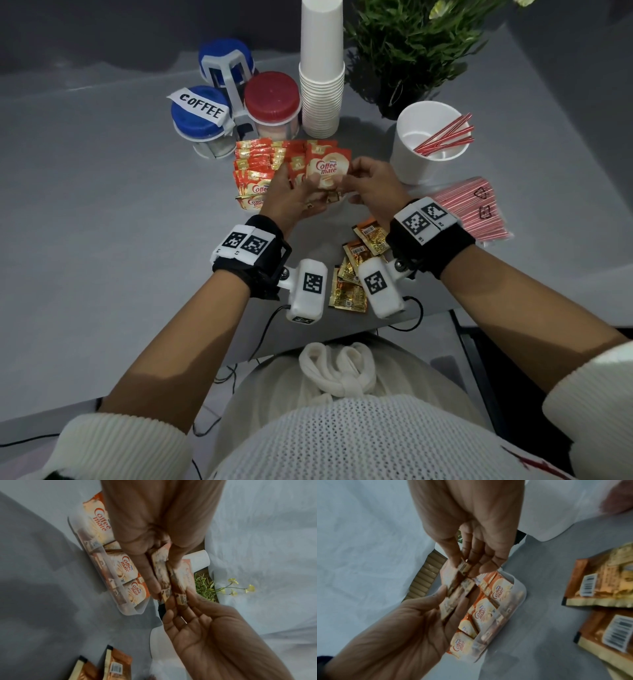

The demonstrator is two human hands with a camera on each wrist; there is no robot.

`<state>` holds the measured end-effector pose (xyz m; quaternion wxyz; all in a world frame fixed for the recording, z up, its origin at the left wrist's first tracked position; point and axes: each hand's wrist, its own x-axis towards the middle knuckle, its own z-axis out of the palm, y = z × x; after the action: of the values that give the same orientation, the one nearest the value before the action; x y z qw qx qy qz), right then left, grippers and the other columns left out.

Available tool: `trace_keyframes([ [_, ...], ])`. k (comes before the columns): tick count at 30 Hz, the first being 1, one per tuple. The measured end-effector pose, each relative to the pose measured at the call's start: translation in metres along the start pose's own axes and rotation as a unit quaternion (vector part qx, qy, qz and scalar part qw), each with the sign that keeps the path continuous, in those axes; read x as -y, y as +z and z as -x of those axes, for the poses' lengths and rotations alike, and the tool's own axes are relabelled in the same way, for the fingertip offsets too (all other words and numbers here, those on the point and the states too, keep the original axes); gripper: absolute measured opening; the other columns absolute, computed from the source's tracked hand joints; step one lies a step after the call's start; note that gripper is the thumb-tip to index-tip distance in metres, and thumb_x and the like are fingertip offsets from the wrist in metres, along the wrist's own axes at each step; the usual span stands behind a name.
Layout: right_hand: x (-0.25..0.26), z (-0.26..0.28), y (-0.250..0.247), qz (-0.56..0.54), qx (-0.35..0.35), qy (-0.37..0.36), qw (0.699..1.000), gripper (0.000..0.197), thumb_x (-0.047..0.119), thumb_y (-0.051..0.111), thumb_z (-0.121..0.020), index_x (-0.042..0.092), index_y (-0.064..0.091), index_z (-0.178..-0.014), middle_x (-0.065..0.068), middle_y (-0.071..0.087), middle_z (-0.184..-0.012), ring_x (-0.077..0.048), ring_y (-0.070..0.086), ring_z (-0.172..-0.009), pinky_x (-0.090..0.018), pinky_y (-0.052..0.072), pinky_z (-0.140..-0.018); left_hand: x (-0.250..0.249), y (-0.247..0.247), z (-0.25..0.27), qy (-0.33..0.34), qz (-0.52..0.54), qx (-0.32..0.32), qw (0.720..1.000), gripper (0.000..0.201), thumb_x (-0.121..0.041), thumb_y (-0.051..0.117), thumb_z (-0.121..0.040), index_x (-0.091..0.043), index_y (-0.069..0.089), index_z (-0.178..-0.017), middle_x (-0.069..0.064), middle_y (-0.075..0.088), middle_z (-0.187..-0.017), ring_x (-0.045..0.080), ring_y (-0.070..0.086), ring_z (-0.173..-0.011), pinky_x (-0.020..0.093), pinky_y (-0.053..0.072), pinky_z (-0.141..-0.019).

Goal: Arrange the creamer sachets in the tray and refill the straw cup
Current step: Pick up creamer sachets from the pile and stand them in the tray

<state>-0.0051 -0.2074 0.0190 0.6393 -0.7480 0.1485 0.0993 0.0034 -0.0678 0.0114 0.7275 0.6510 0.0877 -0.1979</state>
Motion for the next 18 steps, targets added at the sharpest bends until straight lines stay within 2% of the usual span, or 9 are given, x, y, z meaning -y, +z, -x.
trace_keyframes([
  [2,0.004,-0.003,0.003,-0.029,-0.023,-0.011,0.999,0.005,0.000,0.053,-0.089,0.005,0.052,-0.092,-0.012,0.059,-0.088,-0.013,0.055,-0.066,-0.021,0.044,-0.054,-0.001,0.000,-0.001,-0.011,0.006,-0.008,1.000,0.033,-0.013,0.043,-0.097,-0.011,0.040,-0.130,0.008,0.056,-0.113,0.015,0.062,-0.084,0.024,0.057,-0.060],
  [4,0.006,-0.005,0.004,-0.037,-0.036,-0.012,0.999,0.014,0.001,0.049,-0.092,0.005,0.047,-0.105,-0.015,0.060,-0.094,-0.011,0.058,-0.061,-0.020,0.046,-0.051,-0.001,-0.002,-0.003,-0.019,0.010,-0.023,1.000,0.031,-0.012,0.038,-0.099,-0.010,0.041,-0.129,0.008,0.056,-0.110,0.015,0.062,-0.080,0.029,0.057,-0.065],
  [7,0.008,-0.004,0.004,-0.016,-0.016,-0.009,1.000,0.010,0.007,0.045,-0.095,0.009,0.040,-0.104,-0.011,0.060,-0.079,-0.007,0.055,-0.045,-0.022,0.042,-0.046,-0.004,-0.005,-0.003,-0.021,-0.005,-0.035,0.999,0.030,-0.011,0.036,-0.099,-0.009,0.043,-0.128,0.012,0.057,-0.111,0.020,0.062,-0.084,0.043,0.054,-0.079],
  [9,0.008,-0.003,0.004,-0.018,0.017,0.011,1.000,0.008,0.008,0.042,-0.096,0.009,0.039,-0.103,-0.007,0.054,-0.068,-0.012,0.050,-0.046,-0.022,0.038,-0.044,-0.007,-0.005,-0.003,-0.023,-0.013,-0.034,0.999,0.029,-0.012,0.036,-0.099,-0.010,0.044,-0.127,0.014,0.057,-0.113,0.028,0.061,-0.093,0.049,0.053,-0.084],
  [12,0.007,-0.002,0.005,-0.037,0.072,0.065,0.995,0.007,0.007,0.042,-0.097,0.012,0.041,-0.092,-0.007,0.049,-0.063,-0.010,0.046,-0.044,-0.017,0.036,-0.038,-0.011,-0.003,-0.004,-0.028,-0.031,-0.043,0.998,0.028,-0.014,0.035,-0.099,-0.012,0.046,-0.125,0.015,0.059,-0.115,0.034,0.061,-0.100,0.053,0.053,-0.084],
  [15,0.007,-0.004,0.007,0.000,0.073,0.081,0.994,0.011,0.009,0.043,-0.097,0.014,0.039,-0.087,-0.006,0.046,-0.061,-0.001,0.041,-0.030,-0.013,0.032,-0.034,-0.013,-0.003,-0.007,-0.030,-0.041,-0.054,0.997,0.028,-0.014,0.033,-0.100,-0.013,0.046,-0.124,0.018,0.058,-0.121,0.036,0.060,-0.106,0.056,0.052,-0.085],
  [18,0.007,-0.008,0.007,0.029,0.069,0.079,0.994,0.019,0.009,0.045,-0.096,0.017,0.037,-0.080,-0.005,0.046,-0.060,-0.001,0.039,-0.029,-0.013,0.029,-0.034,-0.013,-0.001,-0.008,-0.031,-0.049,-0.056,0.997,0.028,-0.016,0.031,-0.100,-0.013,0.044,-0.124,0.017,0.059,-0.120,0.036,0.060,-0.106,0.057,0.052,-0.084],
])
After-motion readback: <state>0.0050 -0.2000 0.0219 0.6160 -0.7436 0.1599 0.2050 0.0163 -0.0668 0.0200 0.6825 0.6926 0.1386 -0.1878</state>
